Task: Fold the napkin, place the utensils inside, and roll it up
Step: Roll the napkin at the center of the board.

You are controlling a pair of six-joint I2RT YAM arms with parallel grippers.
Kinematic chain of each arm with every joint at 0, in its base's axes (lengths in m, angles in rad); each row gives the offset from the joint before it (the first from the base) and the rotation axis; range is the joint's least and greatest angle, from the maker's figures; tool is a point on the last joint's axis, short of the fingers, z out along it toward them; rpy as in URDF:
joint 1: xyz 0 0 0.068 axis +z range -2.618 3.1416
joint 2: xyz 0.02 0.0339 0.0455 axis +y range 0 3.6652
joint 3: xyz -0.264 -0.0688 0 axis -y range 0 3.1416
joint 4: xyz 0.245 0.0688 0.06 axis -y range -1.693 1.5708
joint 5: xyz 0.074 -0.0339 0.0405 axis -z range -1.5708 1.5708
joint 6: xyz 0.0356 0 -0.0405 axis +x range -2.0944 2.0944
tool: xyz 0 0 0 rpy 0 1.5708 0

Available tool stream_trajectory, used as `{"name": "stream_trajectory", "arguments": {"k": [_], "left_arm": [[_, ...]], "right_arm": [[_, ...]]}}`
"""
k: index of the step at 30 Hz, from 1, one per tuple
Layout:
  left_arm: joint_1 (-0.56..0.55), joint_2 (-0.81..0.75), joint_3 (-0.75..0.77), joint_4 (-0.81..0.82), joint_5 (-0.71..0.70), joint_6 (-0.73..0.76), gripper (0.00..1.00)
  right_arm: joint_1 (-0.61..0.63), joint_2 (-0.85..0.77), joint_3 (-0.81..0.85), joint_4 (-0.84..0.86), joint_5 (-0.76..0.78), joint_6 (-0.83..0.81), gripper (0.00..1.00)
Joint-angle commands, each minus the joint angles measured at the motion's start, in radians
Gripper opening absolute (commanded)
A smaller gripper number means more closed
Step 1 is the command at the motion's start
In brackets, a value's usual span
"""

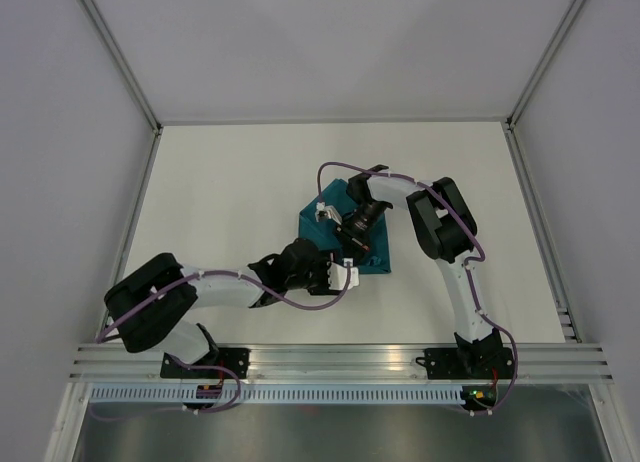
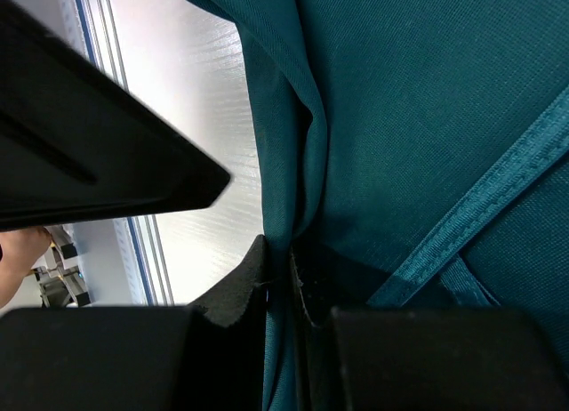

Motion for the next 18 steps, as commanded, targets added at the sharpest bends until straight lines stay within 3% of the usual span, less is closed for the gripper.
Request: {"name": "stream_trajectory", "arguments": {"k": [1,11,18], "left_arm": [[-0.008,0.050,0.030,0.118,-0.029,0.036,0.64],[-0.008,0.181,0.081,0.147,-0.017,0.028,0.61],[-0.007,0.230,0.087,0.118,0.017,0.019,0.46]], "right_arm": [[0.000,0.051,-0.002,0.092,0.096,-0.049,0.10],[0.000,0.051,-0.004,0.083,0.094,-0.059,0.10],[0.000,0.051,-0.004,0.080,0.096,-0.065,0.09]]}}
